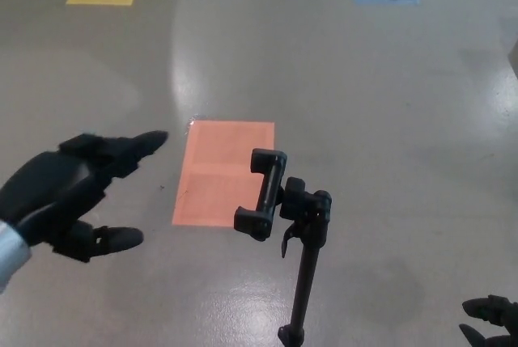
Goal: The robot uses its left hand to grab the top of a phone stand kept on the floor and tilt it upwards to adjust its angle
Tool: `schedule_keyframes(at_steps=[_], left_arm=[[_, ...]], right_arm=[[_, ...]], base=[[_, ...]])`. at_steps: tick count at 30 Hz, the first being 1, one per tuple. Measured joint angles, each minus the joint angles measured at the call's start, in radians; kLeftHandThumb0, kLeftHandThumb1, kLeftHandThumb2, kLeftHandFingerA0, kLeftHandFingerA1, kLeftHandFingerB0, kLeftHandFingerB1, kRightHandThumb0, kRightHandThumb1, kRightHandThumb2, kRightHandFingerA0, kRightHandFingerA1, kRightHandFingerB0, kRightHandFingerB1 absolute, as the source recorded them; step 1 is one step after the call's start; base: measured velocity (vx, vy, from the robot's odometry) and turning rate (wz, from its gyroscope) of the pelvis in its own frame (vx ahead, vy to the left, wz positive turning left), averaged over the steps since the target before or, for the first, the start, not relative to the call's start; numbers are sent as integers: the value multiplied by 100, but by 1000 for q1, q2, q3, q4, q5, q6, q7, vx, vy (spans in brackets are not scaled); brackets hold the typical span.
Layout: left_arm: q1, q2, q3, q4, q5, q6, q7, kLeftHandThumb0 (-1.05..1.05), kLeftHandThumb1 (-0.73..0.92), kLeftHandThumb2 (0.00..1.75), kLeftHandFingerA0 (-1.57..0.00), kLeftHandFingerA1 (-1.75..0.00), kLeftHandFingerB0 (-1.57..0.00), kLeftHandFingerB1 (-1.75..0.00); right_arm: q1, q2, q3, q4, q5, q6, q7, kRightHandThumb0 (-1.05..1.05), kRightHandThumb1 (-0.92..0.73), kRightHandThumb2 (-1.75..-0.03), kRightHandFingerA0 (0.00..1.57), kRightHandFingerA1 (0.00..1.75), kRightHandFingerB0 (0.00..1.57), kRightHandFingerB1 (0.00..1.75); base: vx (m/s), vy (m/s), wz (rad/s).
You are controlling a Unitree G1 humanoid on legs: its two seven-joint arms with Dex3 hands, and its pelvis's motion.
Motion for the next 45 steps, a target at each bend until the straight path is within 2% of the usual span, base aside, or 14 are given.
schedule_keyframes(at_steps=[2,4,6,11,15,16,19,20,36,37,38,39,44,45], left_arm=[[-11,4,-12,-23,27,0,3,-81,59,94,-11,-36,0,-16],[-25,6,-21,-43,52,0,3,-89,62,93,-14,-31,0,-6],[-38,6,-25,-75,67,1,0,-90,61,92,-14,-31,0,-4],[-58,4,-29,-142,85,6,-19,-78,55,90,-14,-34,0,-14],[-65,-3,-31,-190,86,26,-59,-76,55,89,-12,-36,0,-14],[-67,-4,-32,-193,87,29,-65,-73,69,63,-16,-28,0,-10],[-85,-15,-42,-196,93,35,-76,-74,69,63,-16,-28,0,-10],[-90,-18,-44,-198,95,37,-79,-84,59,92,-16,-38,0,-7],[-116,-38,-45,-252,114,73,-112,-79,55,91,-13,-43,0,-15],[-116,-38,-45,-253,116,74,-114,-79,72,63,-20,-29,0,-10],[-117,-39,-45,-254,117,75,-116,-79,72,63,-20,-29,0,-10],[-120,-39,-45,-254,120,75,-117,-88,61,94,-16,-37,0,-7],[-131,-39,-48,-258,133,74,-118,-92,62,93,-16,-34,0,-3],[-132,-39,-50,-261,138,74,-118,-86,58,92,-15,-38,0,-9]], right_arm=[[-4,-2,3,1,-1,0,0,-66,-87,-66,23,36,19,30],[-12,-4,5,1,-1,1,1,-65,-87,-66,24,36,20,30],[-18,-6,8,2,-1,1,2,-65,-87,-66,23,37,19,30],[-24,-7,15,4,-4,2,4,-64,-87,-66,23,36,20,30],[-26,-8,19,5,-4,7,7,-64,-87,-66,23,36,20,30],[-27,-8,20,6,-5,7,7,-64,-86,-66,22,36,20,30],[-29,-9,25,6,-5,10,8,-64,-86,-66,22,35,20,30],[-30,-9,25,6,-5,11,8,-63,-87,-66,22,35,20,30],[-34,-14,49,6,-10,23,22,-62,-86,-66,23,35,21,30],[-35,-14,50,6,-10,23,23,-61,-86,-66,23,35,20,30],[-36,-14,50,6,-10,24,24,-61,-86,-66,23,35,20,30],[-38,-15,51,6,-10,26,25,-61,-86,-66,23,35,20,30],[-41,-15,53,6,-11,33,30,-61,-86,-66,23,35,21,30],[-42,-15,53,6,-11,35,31,-61,-86,-66,23,35,21,30]], base=[[0,0,0],[0,0,0],[0,0,0],[0,0,0],[0,0,0],[0,0,0],[0,0,0],[0,0,0],[0,0,0],[0,0,0],[0,0,0],[0,0,0],[0,0,0],[0,0,0]])
